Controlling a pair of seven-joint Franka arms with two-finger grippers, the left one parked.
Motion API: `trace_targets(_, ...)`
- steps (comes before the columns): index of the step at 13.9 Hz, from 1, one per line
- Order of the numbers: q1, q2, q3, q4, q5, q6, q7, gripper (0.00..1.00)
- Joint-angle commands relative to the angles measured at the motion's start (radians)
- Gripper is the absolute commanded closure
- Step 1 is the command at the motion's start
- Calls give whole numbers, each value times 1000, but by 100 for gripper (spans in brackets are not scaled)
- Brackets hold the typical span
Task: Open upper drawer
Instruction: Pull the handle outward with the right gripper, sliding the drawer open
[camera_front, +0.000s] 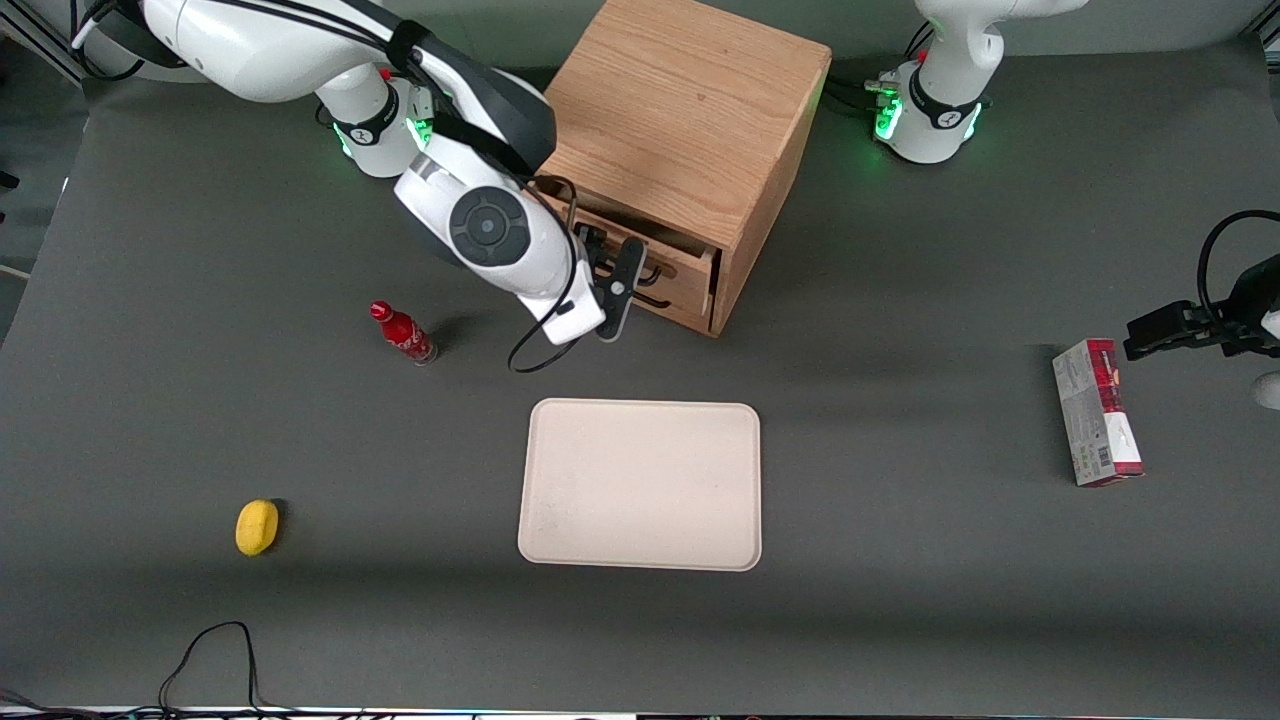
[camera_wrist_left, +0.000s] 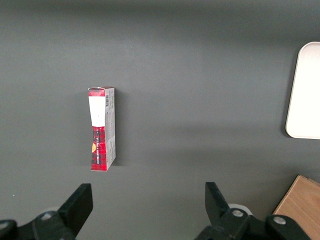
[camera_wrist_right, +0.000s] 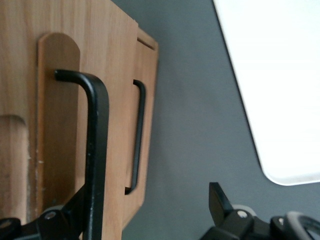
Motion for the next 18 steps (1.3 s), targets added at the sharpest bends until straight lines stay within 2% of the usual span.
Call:
trace_targets(1, 3, 11, -15, 39, -31, 4, -48, 0)
trace_targets(5, 1, 33, -57, 103, -31, 2, -97, 0)
trace_targets(11, 3, 76, -176, 221, -31, 2, -187, 0)
trace_targets(18, 4, 116, -241, 335, -36, 2, -212, 0)
